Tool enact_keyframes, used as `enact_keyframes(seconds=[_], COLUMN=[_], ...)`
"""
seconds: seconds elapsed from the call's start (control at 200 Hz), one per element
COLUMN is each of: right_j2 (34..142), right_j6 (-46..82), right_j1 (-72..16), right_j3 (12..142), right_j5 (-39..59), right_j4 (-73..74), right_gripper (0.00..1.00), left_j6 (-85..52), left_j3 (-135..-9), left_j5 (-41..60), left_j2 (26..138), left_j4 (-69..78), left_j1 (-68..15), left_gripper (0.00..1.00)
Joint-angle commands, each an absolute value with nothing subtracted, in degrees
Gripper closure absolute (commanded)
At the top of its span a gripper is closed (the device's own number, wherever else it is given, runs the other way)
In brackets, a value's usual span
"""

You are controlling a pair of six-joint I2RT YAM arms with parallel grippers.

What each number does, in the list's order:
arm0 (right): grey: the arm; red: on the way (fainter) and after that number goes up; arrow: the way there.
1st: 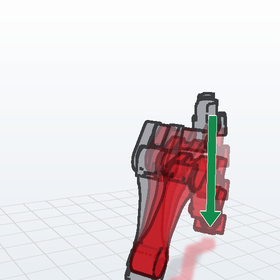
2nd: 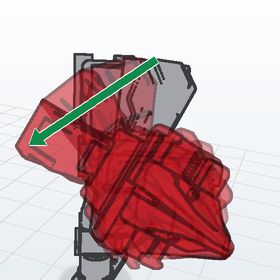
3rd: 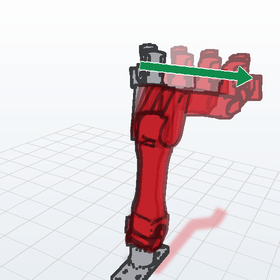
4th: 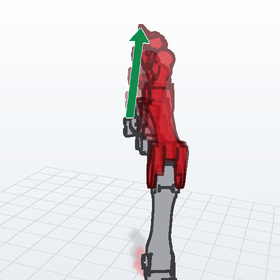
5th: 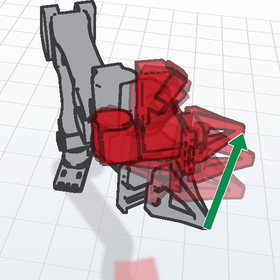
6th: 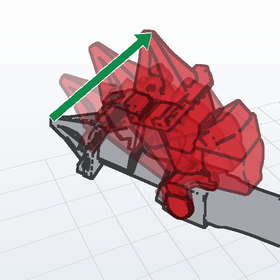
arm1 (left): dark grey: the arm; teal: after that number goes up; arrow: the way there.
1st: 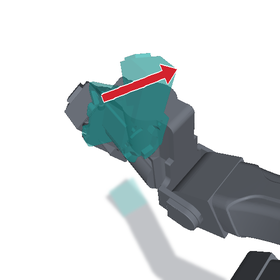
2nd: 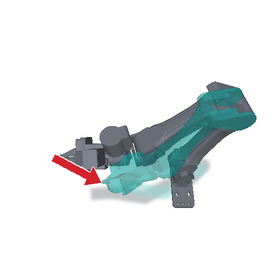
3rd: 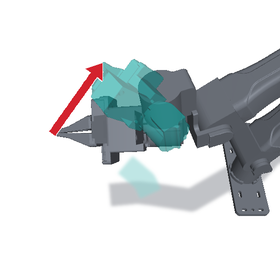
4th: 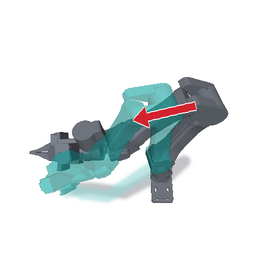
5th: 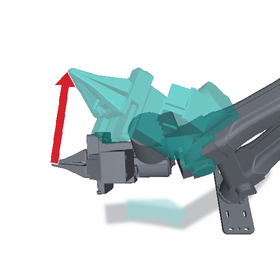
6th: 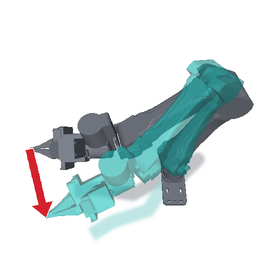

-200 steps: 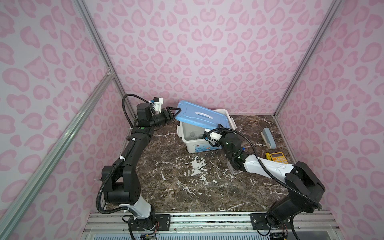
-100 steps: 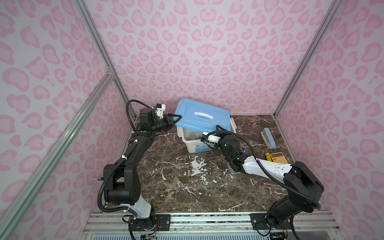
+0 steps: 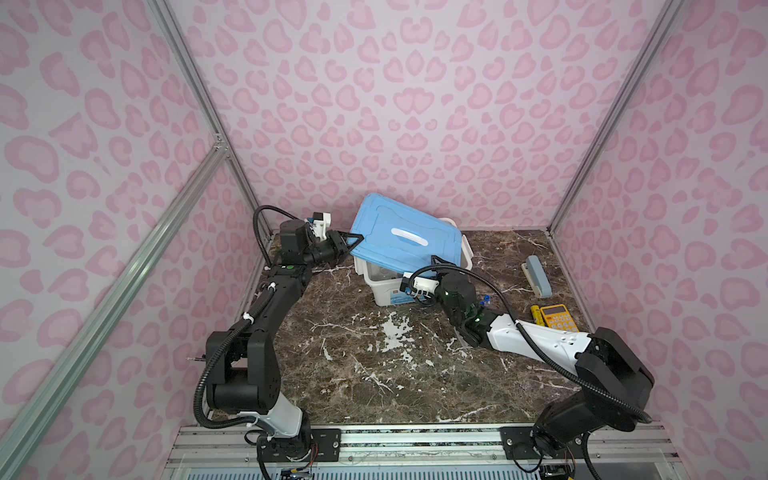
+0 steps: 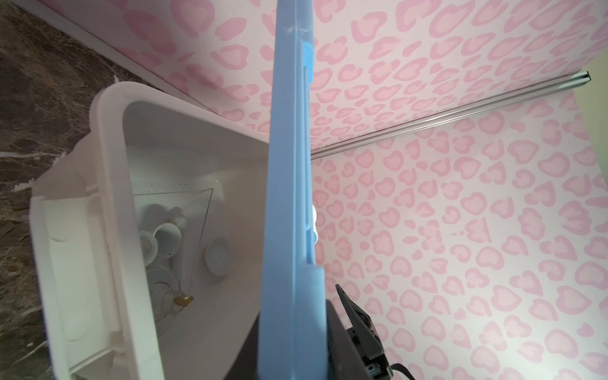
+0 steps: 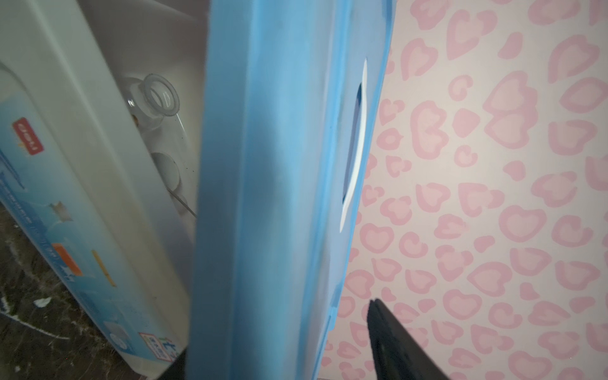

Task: Organize the chemistry lab equipment
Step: 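Lower the blue lid onto the bin with right gripper, then press the lid down on the bin with both grippers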

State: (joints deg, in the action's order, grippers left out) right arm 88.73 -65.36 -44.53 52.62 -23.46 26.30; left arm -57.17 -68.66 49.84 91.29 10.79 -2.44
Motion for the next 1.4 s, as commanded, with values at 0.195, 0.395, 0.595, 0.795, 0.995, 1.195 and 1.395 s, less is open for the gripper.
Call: enact_keyframes(seconds=[0.195, 0.395, 0.595, 0.795, 0.995, 1.195, 1.395], right_j2=[87.1, 85.8, 82.2, 77.7, 73.5, 75.2, 81.1], right_j6=[-61.2, -55.9, -48.5, -37.9, -27.1, -9.8, 4.3], right_j1=[-46.3, -46.5, -45.8, -43.4, -37.2, -24.3, -15.0], right_j3=[53.9, 55.1, 55.8, 57.3, 58.2, 61.8, 66.1], right_j5=[-23.6, -22.0, -18.9, -12.5, -3.7, 7.5, 15.6], right_j4=[19.9, 14.3, 8.5, 2.3, 0.1, -1.8, -3.7], right_gripper=[0.26, 0.23, 0.2, 0.2, 0.19, 0.17, 0.18], left_j6=[-65.1, -69.5, -73.1, -73.9, -74.1, -75.3, -75.8], left_j3=[-65.7, -64.0, -61.8, -61.7, -61.4, -60.8, -59.6], left_j5=[44.3, 43.3, 42.0, 41.3, 39.9, 38.3, 36.8], left_j2=[89.5, 90.0, 89.9, 89.6, 88.9, 88.1, 87.3], left_j4=[24.3, 30.5, 37.1, 38.7, 39.8, 41.2, 42.0], left_j1=[-2.3, -2.8, -3.7, -4.8, -5.9, -7.1, -8.3], left_gripper=[0.83, 0.86, 0.89, 0.9, 0.9, 0.9, 0.9])
